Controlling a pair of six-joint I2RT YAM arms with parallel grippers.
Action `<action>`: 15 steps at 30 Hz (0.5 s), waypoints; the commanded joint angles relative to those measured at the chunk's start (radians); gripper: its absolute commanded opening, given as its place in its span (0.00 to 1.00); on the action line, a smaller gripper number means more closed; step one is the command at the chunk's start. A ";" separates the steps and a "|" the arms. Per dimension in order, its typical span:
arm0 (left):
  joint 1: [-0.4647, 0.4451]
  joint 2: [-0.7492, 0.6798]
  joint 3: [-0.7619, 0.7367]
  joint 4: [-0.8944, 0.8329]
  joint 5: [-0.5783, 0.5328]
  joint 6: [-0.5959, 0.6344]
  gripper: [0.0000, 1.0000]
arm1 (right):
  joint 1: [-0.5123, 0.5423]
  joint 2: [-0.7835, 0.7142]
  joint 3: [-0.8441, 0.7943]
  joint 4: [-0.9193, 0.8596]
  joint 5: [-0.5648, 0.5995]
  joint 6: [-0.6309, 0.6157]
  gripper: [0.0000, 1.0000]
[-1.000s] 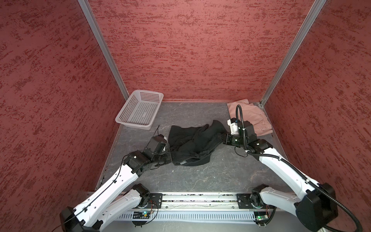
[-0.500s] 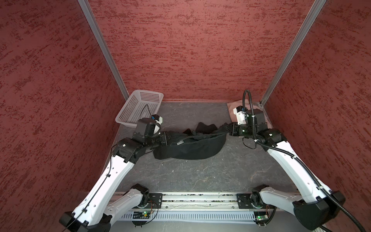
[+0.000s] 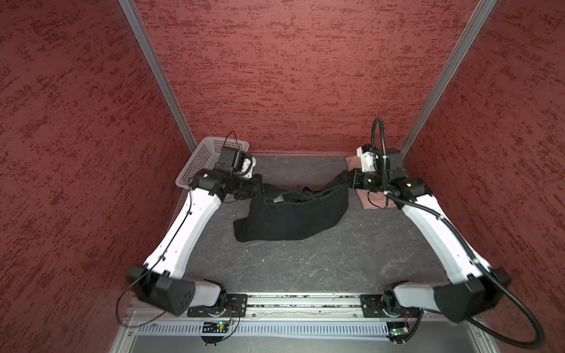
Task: Fold and stack the shorts
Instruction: 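Lift the stretched sweatpants with both grippers and carry them away from the robot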
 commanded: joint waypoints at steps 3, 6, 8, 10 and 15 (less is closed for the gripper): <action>0.020 0.260 0.381 0.021 0.005 0.142 0.00 | -0.065 0.241 0.312 0.182 -0.072 -0.032 0.00; 0.050 0.320 0.522 0.120 0.042 0.142 0.00 | -0.094 0.308 0.410 0.293 -0.118 -0.030 0.00; 0.085 0.340 0.580 0.190 0.071 0.122 0.00 | -0.109 0.327 0.461 0.364 -0.162 -0.031 0.00; 0.110 0.351 0.637 0.211 0.074 0.127 0.00 | -0.122 0.322 0.483 0.416 -0.172 -0.035 0.00; 0.172 0.326 0.623 0.244 0.160 0.149 0.00 | -0.164 0.237 0.379 0.515 -0.200 -0.061 0.00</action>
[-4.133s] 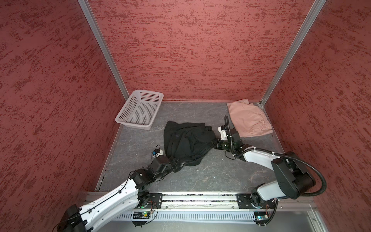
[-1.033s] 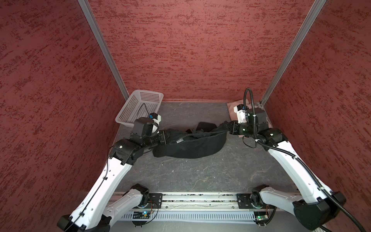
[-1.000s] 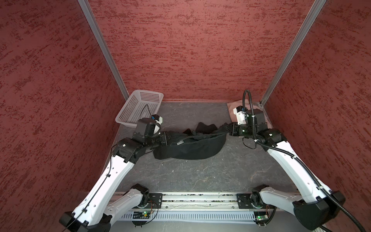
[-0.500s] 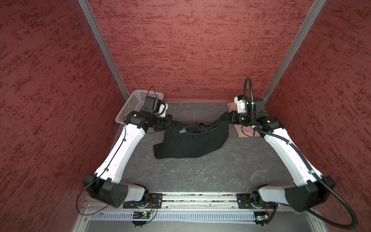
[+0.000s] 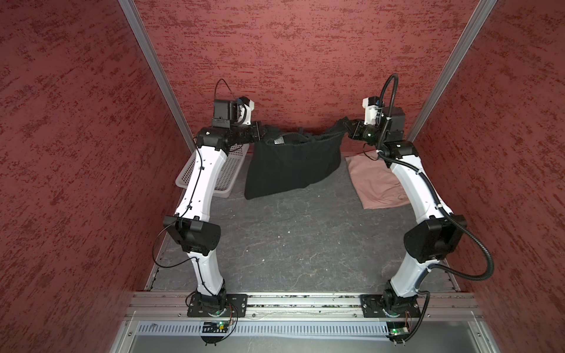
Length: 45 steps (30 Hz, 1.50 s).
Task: Fold and stack the shorts
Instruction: 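Lift the stretched sweatpants with both grippers and carry them away from the robot, then lay the sweatpants flat on the table, drawing both grippers back toward the robot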
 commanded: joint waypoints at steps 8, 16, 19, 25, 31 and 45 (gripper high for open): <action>0.040 -0.389 -0.774 0.345 0.098 -0.064 0.00 | -0.042 -0.489 -0.812 0.477 -0.069 0.009 0.00; -0.046 -0.656 -1.301 0.368 -0.004 -0.154 0.02 | -0.039 -0.866 -1.261 0.320 -0.021 0.135 0.24; -0.056 -0.729 -1.450 0.355 -0.035 -0.186 0.17 | -0.038 -0.980 -1.326 0.234 0.009 0.174 0.54; -0.019 -0.875 -1.433 0.166 -0.084 -0.168 0.65 | -0.036 -1.077 -1.173 0.021 0.011 0.124 0.65; -0.070 -0.930 -1.386 0.009 -0.046 -0.193 0.99 | -0.036 -0.989 -1.142 -0.023 -0.046 0.114 0.69; -0.394 -0.793 -1.553 0.375 -0.165 -0.407 0.99 | 0.336 -0.645 -1.200 -0.143 0.154 0.135 0.57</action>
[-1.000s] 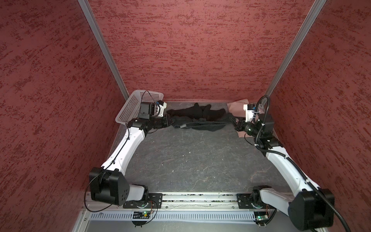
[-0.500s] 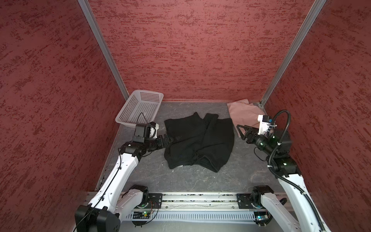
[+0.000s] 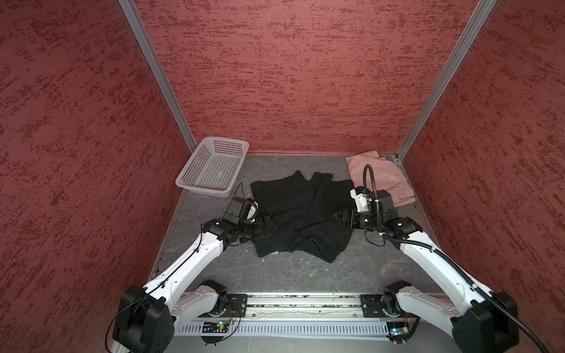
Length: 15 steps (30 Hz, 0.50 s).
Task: Fold and stack the shorts
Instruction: 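Lay the sweatpants flat on the table, drawing both grippers back toward the robot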
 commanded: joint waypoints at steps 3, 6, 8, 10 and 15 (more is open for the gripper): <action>-0.186 0.033 -0.028 0.171 -0.122 -0.032 0.99 | 0.124 0.133 -0.077 0.141 0.092 0.067 0.36; -0.191 0.083 -0.062 0.261 -0.135 -0.023 0.99 | 0.172 0.231 -0.051 0.146 0.144 0.063 0.21; -0.188 0.122 -0.073 0.317 -0.151 -0.006 0.99 | 0.197 0.279 -0.040 0.134 0.170 0.065 0.19; -0.185 0.162 -0.065 0.325 -0.173 0.005 0.99 | 0.208 0.300 -0.050 0.125 0.182 0.081 0.19; -0.183 0.247 -0.068 0.299 -0.193 -0.017 0.99 | 0.224 0.321 -0.110 0.056 0.210 0.146 0.17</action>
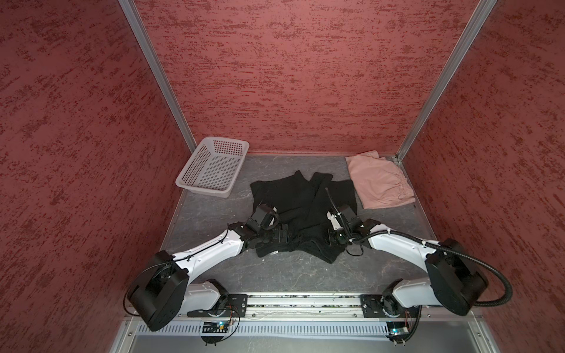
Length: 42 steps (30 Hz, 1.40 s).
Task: Fold and stack the shorts
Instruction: 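Lay the sweatpants flat on the table, drawing both grippers back toward the robot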
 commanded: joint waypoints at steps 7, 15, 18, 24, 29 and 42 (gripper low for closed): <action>-0.067 0.057 -0.039 -0.099 0.105 -0.110 0.99 | 0.079 -0.045 -0.095 -0.153 0.002 0.163 0.17; 0.126 -0.127 0.043 -0.263 0.141 0.056 0.99 | 0.126 -0.212 0.045 -0.253 -0.155 0.109 0.26; 0.226 -0.142 0.168 -0.322 0.129 0.158 0.99 | 0.121 -0.231 0.173 -0.219 -0.146 0.022 0.35; 0.244 -0.251 0.253 -0.445 0.049 0.182 0.99 | 0.115 0.097 0.423 0.013 -0.099 -0.173 0.62; 0.255 -0.430 0.165 -0.515 0.038 0.068 0.99 | 0.115 0.481 0.760 0.064 -0.139 -0.296 0.63; 0.249 -0.819 -0.013 -0.506 0.080 -0.178 0.99 | 0.117 1.133 1.487 -0.140 -0.277 -0.346 0.26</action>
